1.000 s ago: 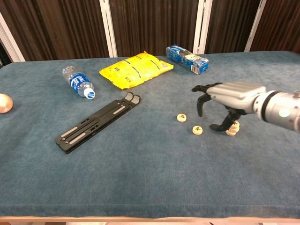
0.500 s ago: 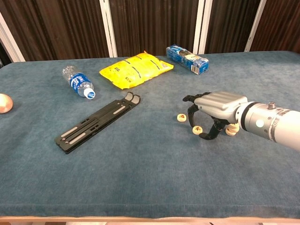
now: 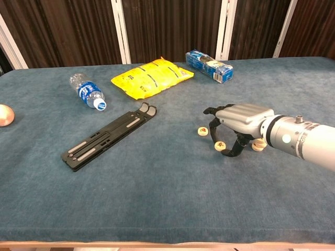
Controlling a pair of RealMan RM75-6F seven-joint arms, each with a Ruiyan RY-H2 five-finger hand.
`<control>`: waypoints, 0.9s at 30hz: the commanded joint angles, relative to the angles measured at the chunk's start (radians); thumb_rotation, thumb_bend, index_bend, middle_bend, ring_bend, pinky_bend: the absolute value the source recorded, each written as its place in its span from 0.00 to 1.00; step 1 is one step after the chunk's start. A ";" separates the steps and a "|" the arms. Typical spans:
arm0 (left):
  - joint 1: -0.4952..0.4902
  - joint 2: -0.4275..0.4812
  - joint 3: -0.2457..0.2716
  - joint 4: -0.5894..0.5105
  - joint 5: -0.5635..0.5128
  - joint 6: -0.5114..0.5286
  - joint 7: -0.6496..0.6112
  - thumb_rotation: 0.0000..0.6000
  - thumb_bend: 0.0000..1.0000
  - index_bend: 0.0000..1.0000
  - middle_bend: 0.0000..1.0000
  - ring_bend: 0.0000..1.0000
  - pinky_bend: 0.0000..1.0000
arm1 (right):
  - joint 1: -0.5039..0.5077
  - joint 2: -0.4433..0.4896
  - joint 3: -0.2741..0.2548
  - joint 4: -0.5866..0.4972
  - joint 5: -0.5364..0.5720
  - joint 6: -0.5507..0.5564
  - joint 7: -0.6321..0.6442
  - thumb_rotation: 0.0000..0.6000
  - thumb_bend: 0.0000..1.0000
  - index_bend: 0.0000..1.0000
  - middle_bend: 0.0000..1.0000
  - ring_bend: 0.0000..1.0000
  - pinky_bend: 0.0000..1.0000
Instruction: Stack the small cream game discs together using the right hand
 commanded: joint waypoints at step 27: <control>-0.007 -0.012 0.000 0.002 -0.004 -0.015 0.022 1.00 0.43 0.01 0.00 0.00 0.13 | -0.115 0.264 -0.063 -0.135 -0.147 0.058 0.177 1.00 0.46 0.65 0.04 0.00 0.00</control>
